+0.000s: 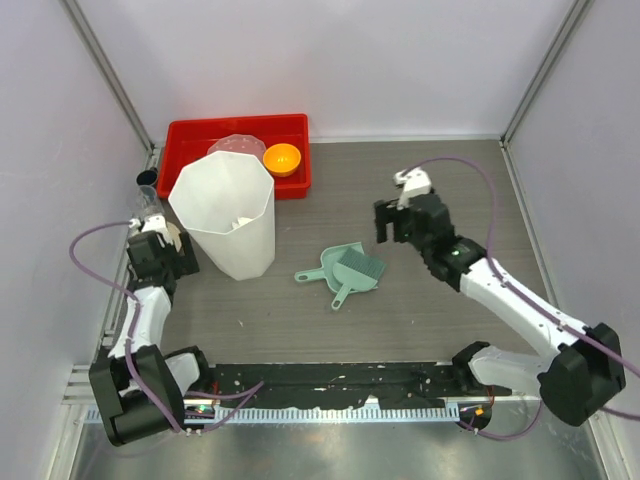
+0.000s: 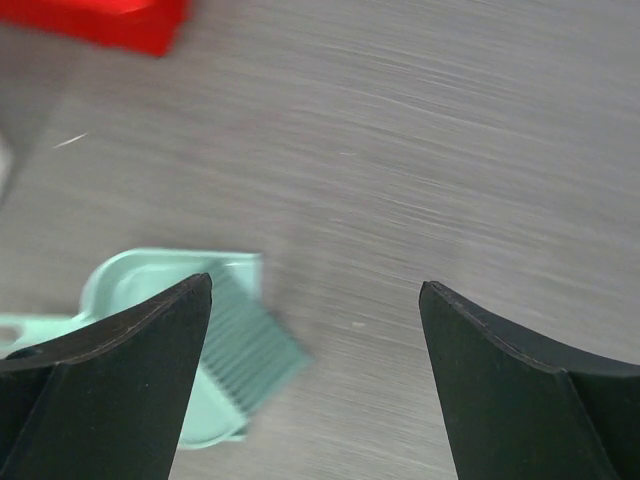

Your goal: Sweep away the paper scraps from the table

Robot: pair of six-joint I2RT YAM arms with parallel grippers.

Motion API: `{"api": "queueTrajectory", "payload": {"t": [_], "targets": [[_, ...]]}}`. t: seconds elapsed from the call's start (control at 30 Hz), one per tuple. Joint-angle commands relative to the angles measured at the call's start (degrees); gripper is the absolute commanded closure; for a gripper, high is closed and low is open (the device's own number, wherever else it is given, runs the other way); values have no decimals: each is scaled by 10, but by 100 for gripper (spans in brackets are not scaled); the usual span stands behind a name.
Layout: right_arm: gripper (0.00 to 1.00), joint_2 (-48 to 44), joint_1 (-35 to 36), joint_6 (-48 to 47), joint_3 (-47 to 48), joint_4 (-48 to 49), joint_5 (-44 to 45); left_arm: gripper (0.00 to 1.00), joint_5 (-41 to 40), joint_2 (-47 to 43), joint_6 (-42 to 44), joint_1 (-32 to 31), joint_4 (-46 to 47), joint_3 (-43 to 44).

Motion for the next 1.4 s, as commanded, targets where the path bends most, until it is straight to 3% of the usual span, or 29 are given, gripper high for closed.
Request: {"api": "queueTrajectory", "payload": {"t": [0.0, 0.17, 0.23, 0.3, 0.33, 0.43, 0.7, 0.87, 1.0, 1.17, 1.23, 1.37], "targets": [[10, -53, -163, 84, -43, 7, -70, 0, 100, -52, -16, 4, 210, -66], [10, -96, -315, 108, -160, 114, -121, 0, 141, -24, -51, 4, 293, -82], [10, -110, -361, 113, -196, 157, -74, 0, 160, -6, -68, 3, 314, -92], [10, -117, -388, 119, -265, 260, -38, 0, 168, 22, -80, 2, 342, -97], [10, -115, -390, 119, -292, 358, -1, 0, 172, 33, -80, 2, 350, -103], [11, -77, -390, 114, -379, 509, 22, 0, 176, 61, -85, 0, 388, -111], [11, 39, -390, 71, -409, 654, 15, 0, 176, 124, -113, 0, 483, -115], [11, 109, -390, 56, -434, 803, 9, 0, 189, 141, -134, 0, 524, -116], [11, 236, -390, 44, -452, 958, -31, 0, 197, 155, -142, -5, 557, -119], [11, 219, -390, 46, -434, 905, -25, 0, 191, 155, -142, -7, 558, -119], [13, 205, -390, 47, -414, 843, -22, 0, 190, 155, -143, -7, 559, -120], [12, 207, -390, 55, -407, 832, -2, 0, 185, 152, -144, -7, 561, -123]]}}
